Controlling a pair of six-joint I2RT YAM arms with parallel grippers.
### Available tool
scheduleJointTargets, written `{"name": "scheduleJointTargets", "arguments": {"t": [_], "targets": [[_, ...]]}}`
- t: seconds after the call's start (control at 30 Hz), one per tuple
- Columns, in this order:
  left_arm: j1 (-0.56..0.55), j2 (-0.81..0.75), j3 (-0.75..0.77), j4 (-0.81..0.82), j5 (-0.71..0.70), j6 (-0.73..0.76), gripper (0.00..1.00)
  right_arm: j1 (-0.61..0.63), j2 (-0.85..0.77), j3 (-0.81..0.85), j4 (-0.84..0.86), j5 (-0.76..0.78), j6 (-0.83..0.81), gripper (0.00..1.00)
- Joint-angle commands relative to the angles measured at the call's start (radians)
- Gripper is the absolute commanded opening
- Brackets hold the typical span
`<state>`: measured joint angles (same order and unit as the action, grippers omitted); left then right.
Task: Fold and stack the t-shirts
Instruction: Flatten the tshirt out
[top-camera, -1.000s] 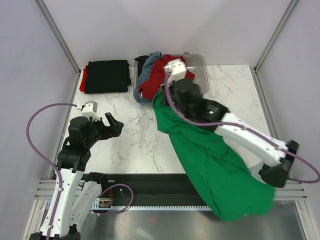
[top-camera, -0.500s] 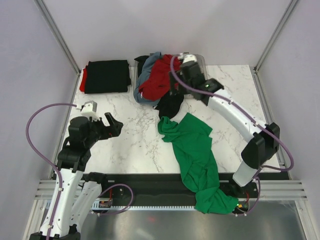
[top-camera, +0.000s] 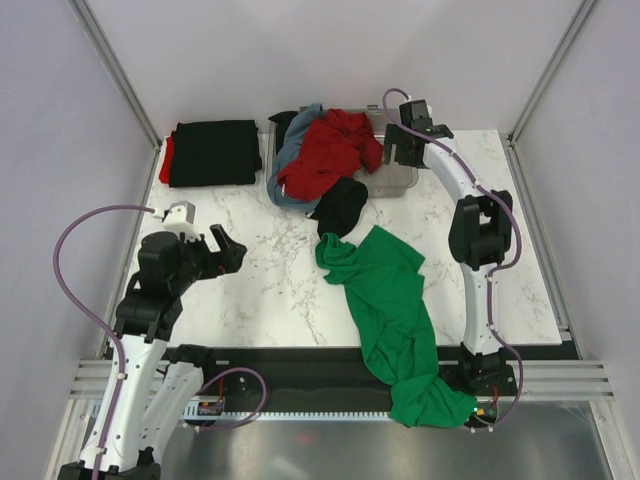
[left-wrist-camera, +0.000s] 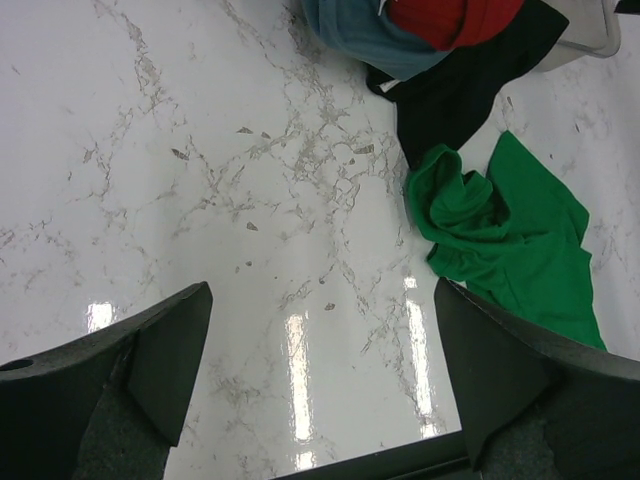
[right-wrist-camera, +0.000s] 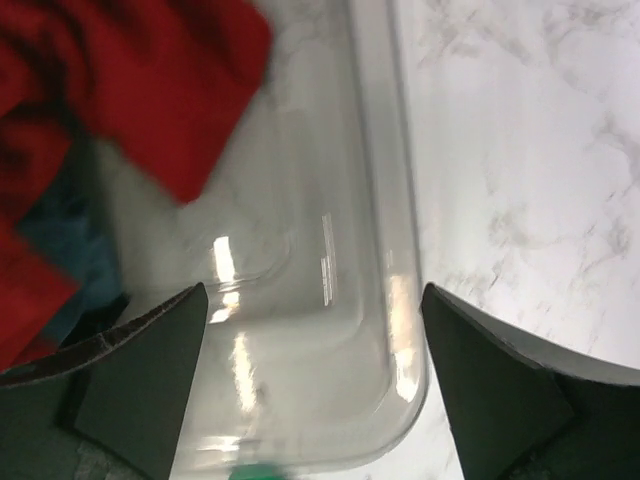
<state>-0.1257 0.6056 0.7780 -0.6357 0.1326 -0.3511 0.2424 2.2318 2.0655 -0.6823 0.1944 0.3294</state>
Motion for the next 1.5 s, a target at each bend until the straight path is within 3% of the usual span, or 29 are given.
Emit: {"name": "scheduleJointTargets", "arguments": {"t": [0.0, 0.2, 0.27, 0.3, 0.33, 0.43, 0.5, 0.67, 0.97, 1.1, 1.23, 1.47], "targets": [[0.006, 0.008, 0.006, 0.007, -0.011, 0.006, 1.0, -0.023, 0.098, 0.146, -0.049, -0.01, -0.012, 0.96], [0.006, 0.014, 0.004, 0.007, -0.011, 0.006, 1.0, -0.037, 0.187, 0.209, -0.069, 0.068, -0.027, 0.92], [0.006, 0.017, 0.004, 0.008, -0.008, 0.006, 1.0, -0.045, 0.195, 0.191, -0.057, 0.018, -0.024, 0.81], [0.006, 0.019, 0.006, 0.008, -0.008, 0.004, 1.0, -0.049, 0.195, 0.179, -0.043, -0.005, -0.021, 0.67], [0.006, 0.02, 0.004, 0.008, -0.007, 0.006, 1.0, -0.052, 0.19, 0.164, -0.037, -0.018, -0.006, 0.41], [0.006, 0.023, 0.006, 0.008, -0.004, 0.004, 1.0, -0.095, 0.146, 0.05, -0.008, -0.068, 0.08, 0.0], [0.006, 0.019, 0.006, 0.008, -0.002, 0.006, 1.0, -0.15, 0.059, -0.117, 0.05, -0.105, 0.175, 0.0], [0.005, 0.011, 0.007, 0.008, 0.007, 0.006, 1.0, -0.242, -0.248, -0.497, 0.102, -0.03, 0.308, 0.0], [0.003, -0.006, 0.006, 0.008, 0.006, 0.006, 1.0, -0.564, -0.785, -1.072, 0.136, -0.015, 0.548, 0.0], [0.0, -0.009, 0.007, 0.008, 0.009, 0.006, 1.0, -0.652, -0.909, -1.18, 0.138, -0.01, 0.664, 0.0], [-0.003, 0.002, 0.007, 0.008, 0.007, 0.006, 1.0, -0.655, -0.963, -1.243, 0.184, -0.026, 0.866, 0.0], [-0.005, 0.01, 0.007, 0.008, 0.001, 0.004, 1.0, -0.611, -0.741, -1.105, 0.338, -0.085, 0.95, 0.0]]}}
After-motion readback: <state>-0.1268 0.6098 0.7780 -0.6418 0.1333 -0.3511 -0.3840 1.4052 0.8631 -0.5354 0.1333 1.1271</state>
